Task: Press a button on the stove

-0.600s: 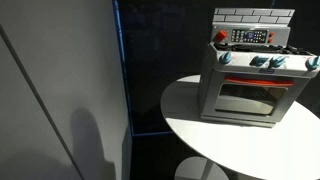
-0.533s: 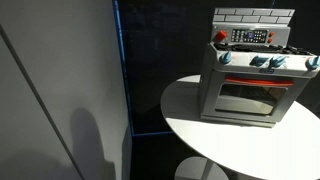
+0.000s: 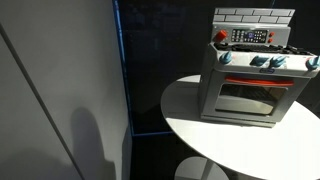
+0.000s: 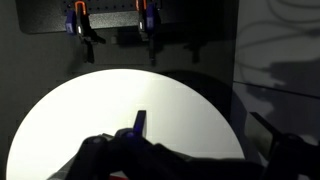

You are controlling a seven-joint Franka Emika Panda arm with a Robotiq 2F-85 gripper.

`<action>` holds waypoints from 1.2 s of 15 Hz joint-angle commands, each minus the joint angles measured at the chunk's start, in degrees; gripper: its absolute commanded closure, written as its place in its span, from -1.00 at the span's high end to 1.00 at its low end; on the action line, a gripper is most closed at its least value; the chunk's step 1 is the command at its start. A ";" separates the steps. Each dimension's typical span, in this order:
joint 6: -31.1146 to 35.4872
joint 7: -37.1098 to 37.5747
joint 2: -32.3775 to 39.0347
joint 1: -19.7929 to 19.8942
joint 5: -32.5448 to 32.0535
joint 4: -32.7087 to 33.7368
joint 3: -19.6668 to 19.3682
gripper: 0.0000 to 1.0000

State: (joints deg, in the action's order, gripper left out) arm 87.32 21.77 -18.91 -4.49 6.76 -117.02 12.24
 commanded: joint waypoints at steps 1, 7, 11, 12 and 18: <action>0.18 1.08 1.56 0.17 -1.12 2.78 -0.43 1.00; 2.52 3.18 4.10 1.41 -4.82 6.80 -1.19 1.00; 5.47 6.36 6.43 2.72 -10.56 9.78 -1.57 1.00; 6.21 7.23 7.14 2.95 -11.87 10.45 -1.72 1.00; 13.94 11.83 9.70 3.61 -17.81 11.91 -3.29 1.00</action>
State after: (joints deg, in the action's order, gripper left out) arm 98.57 31.04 -10.74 -1.18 -8.69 -107.03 9.64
